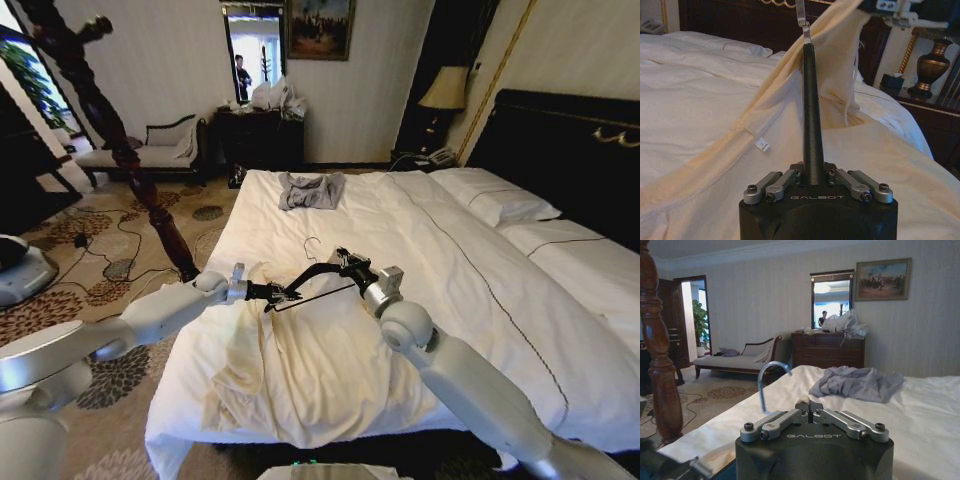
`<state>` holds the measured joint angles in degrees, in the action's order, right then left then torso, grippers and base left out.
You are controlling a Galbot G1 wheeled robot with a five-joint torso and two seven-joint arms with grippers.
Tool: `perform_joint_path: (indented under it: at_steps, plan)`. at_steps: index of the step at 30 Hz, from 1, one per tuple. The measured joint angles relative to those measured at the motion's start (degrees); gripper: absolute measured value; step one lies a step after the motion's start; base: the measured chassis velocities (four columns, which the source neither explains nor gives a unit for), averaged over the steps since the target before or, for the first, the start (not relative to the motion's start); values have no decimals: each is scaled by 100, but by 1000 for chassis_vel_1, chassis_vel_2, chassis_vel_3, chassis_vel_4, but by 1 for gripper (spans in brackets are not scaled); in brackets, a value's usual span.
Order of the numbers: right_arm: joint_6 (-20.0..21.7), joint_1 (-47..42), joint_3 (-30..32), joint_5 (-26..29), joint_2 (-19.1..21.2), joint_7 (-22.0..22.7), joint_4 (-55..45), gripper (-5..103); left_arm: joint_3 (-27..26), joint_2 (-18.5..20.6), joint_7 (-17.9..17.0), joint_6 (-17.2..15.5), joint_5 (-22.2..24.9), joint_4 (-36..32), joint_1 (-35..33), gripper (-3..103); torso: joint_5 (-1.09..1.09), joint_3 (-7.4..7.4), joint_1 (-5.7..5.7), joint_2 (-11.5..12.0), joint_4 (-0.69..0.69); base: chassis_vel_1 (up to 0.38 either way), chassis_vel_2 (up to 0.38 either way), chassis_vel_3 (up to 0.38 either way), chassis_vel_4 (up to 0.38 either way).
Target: Pick up the clothes from the bed and hang them on the clothes hanger.
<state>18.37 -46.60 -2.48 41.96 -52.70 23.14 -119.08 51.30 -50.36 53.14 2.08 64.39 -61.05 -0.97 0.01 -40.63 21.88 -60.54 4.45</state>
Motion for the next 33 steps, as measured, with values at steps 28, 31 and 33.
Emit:
perform_joint_path:
  at_steps: [28, 31, 33]
  plan:
    - [222, -170, -449, 1, -192, -117, -250, 20, -200, -143, -535, 47, 16, -125, -111, 18, 0, 0, -1, 0, 0, 0, 0, 0, 0]
    - [232, -311, -494, -112, -176, -202, -364, 37, -353, -161, -592, 48, 31, -124, -187, 18, 0, 0, -1, 0, 0, 0, 0, 0, 0]
    - [231, -331, -495, -131, -169, -215, -383, 37, -363, -162, -598, 48, 36, -126, -194, 18, -1, 0, -1, 0, 0, 0, 0, 0, 0]
